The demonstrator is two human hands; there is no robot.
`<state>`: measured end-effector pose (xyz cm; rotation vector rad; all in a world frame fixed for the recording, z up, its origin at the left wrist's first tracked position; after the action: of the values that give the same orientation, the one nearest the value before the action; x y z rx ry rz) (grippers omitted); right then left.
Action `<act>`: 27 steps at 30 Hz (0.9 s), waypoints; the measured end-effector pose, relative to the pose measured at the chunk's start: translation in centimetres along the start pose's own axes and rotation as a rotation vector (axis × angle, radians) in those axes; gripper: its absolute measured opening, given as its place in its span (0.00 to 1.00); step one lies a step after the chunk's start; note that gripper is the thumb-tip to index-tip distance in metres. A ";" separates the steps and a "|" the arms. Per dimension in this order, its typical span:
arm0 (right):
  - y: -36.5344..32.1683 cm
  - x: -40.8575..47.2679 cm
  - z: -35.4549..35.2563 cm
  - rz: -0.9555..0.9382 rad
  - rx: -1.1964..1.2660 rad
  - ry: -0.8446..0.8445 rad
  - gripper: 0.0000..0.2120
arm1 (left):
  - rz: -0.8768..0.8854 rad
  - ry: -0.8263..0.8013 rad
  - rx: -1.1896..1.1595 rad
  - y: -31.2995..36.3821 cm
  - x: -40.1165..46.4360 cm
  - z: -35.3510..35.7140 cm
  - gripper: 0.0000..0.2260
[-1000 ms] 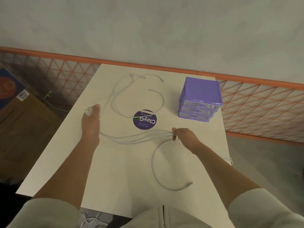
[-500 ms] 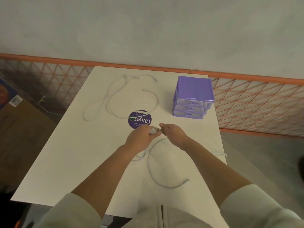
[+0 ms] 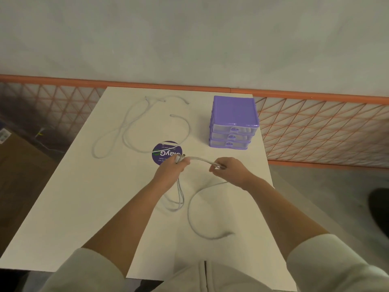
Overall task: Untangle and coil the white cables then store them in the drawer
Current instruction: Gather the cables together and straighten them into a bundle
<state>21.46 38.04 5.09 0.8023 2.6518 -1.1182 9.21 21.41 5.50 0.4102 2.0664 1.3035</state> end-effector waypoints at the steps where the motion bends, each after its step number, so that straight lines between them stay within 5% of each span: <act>1: 0.7 -0.1 0.0 0.014 -0.055 0.012 0.07 | 0.005 -0.001 -0.004 0.0 0.0 -0.1 0.22; 4: 2.5 -0.6 0.2 0.088 -0.112 0.025 0.05 | 0.016 0.025 -0.029 0.0 -0.1 -0.3 0.23; 9: 5.3 -1.9 -1.1 0.238 -0.096 0.028 0.22 | -0.006 0.059 -0.052 -1.4 0.4 -1.2 0.16; 19: 6.7 -2.1 -4.3 0.271 -0.068 0.003 0.30 | -0.037 0.175 0.008 -3.1 1.9 -3.2 0.14; 22: 8.1 -2.2 -4.7 0.272 0.017 -0.082 0.24 | -0.058 0.237 -0.004 -3.7 2.7 -4.7 0.14; 25: 8.5 -2.0 -4.5 0.207 0.055 -0.188 0.03 | -0.060 0.267 -0.014 -4.1 3.2 -5.5 0.16; 27: 9.0 -2.1 -4.1 0.222 -0.004 -0.191 0.08 | -0.074 0.296 -0.039 -4.7 3.4 -5.7 0.15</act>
<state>28.32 45.24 3.15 0.9138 2.3429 -1.0736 3.24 17.33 1.80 0.1270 2.2683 1.4273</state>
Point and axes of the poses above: each hand's wrist, its own x-axis towards the middle knuckle, its own z-axis out of the palm, y = z × x, the point moved 5 cm from there along x, towards the middle knuckle, and after that the axes turned 9 degrees about -x, right-handed, at the moved point
